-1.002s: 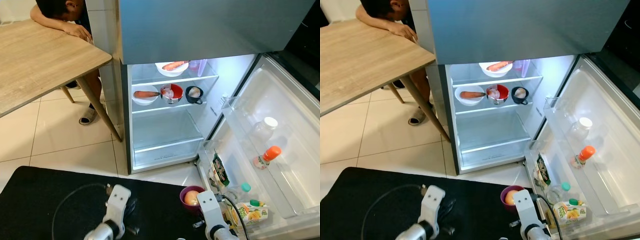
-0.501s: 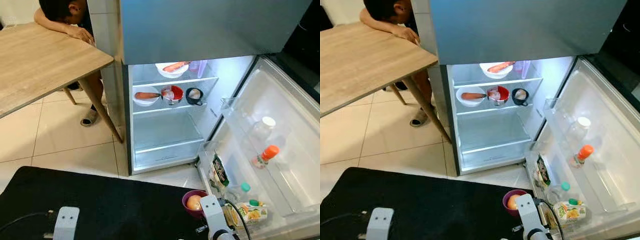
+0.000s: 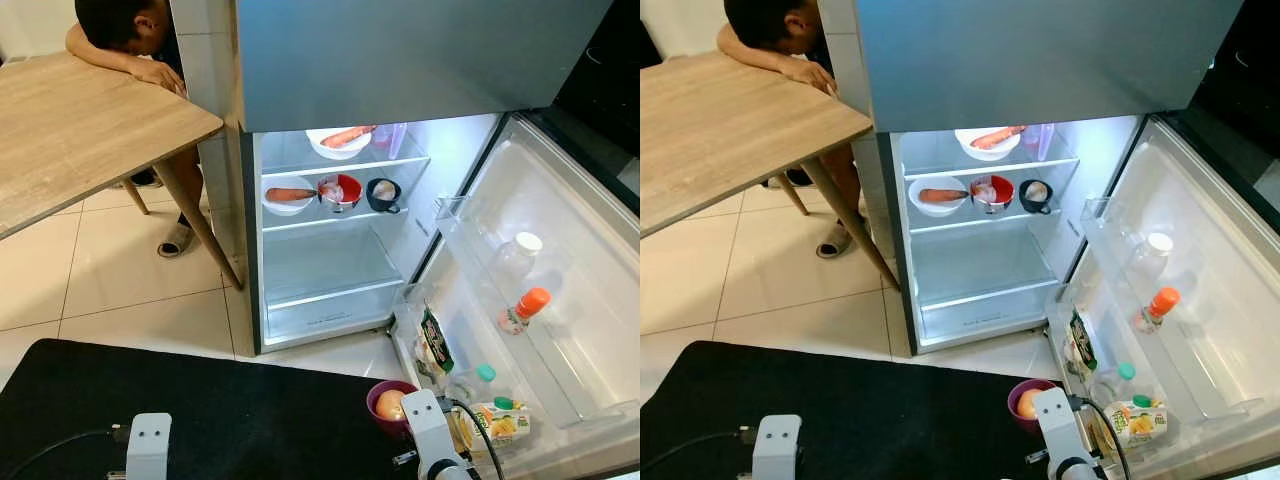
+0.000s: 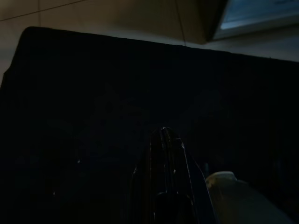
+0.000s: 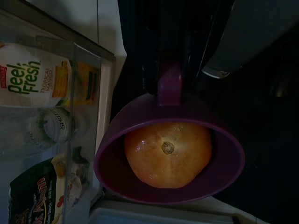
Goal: Restocking fridge
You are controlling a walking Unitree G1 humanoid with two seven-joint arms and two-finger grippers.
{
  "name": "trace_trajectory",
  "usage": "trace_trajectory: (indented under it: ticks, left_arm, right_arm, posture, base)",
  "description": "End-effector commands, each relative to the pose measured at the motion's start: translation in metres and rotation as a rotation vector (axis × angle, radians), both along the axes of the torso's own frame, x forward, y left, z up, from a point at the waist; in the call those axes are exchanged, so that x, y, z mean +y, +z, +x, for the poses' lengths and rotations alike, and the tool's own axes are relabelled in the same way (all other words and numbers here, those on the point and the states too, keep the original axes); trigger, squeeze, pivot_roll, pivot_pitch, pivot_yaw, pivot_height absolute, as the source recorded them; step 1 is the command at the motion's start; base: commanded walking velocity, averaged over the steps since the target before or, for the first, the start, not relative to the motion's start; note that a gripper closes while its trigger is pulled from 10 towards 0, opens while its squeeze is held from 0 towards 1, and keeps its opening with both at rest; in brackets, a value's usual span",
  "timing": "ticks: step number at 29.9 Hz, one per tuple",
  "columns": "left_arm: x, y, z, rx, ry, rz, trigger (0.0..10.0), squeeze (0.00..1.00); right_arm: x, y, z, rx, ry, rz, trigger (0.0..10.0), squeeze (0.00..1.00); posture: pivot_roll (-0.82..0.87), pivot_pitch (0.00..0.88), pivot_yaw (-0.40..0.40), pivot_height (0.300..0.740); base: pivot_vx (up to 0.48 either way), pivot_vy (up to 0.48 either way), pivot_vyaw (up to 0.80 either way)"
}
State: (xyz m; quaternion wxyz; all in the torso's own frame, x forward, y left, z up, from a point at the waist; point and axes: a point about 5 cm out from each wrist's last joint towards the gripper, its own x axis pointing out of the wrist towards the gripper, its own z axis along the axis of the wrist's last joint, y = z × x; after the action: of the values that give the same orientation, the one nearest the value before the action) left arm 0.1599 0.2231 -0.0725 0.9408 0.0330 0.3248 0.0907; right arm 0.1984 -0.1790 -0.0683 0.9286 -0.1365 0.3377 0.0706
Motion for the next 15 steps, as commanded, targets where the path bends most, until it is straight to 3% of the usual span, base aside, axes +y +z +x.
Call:
trace_trajectory:
  ticks: [1, 7, 13, 15]
  left_arm:
    - [-0.003, -0.0049, -0.0079, 0.024, 0.057, -0.014, 10.0, 0.0]
    - [-0.0016, -0.0043, -0.0076, 0.022, 0.064, -0.009, 10.0, 0.0]
    - [0.0002, -0.0022, -0.0038, -0.006, 0.121, -0.04, 10.0, 0.0]
    - [-0.004, -0.0005, 0.0006, -0.026, 0.096, -0.048, 10.0, 0.0]
  right_arm:
    - [-0.0014, -0.0004, -0.0017, -0.003, -0.009, 0.0, 10.0, 0.0]
    - [-0.0016, -0.0006, -0.0021, -0.002, -0.006, -0.002, 10.0, 0.0]
    - [-0.0025, -0.0003, -0.0014, -0.001, -0.003, -0.005, 10.0, 0.0]
    - [-0.0027, 0.0003, -0.0004, -0.004, -0.002, -0.006, 10.0, 0.0]
  posture:
    - [-0.09, 0.063, -0.042, 0.731]
    - [-0.09, 0.059, -0.045, 0.731]
    - [-0.09, 0.054, -0.043, 0.731]
    - [-0.09, 0.053, -0.044, 0.731]
  base:
    - [0.0, -0.48, 0.0]
    - [0.0, -0.48, 0.0]
    - [0.0, 0.0, 0.0]
    - [0.0, 0.0, 0.0]
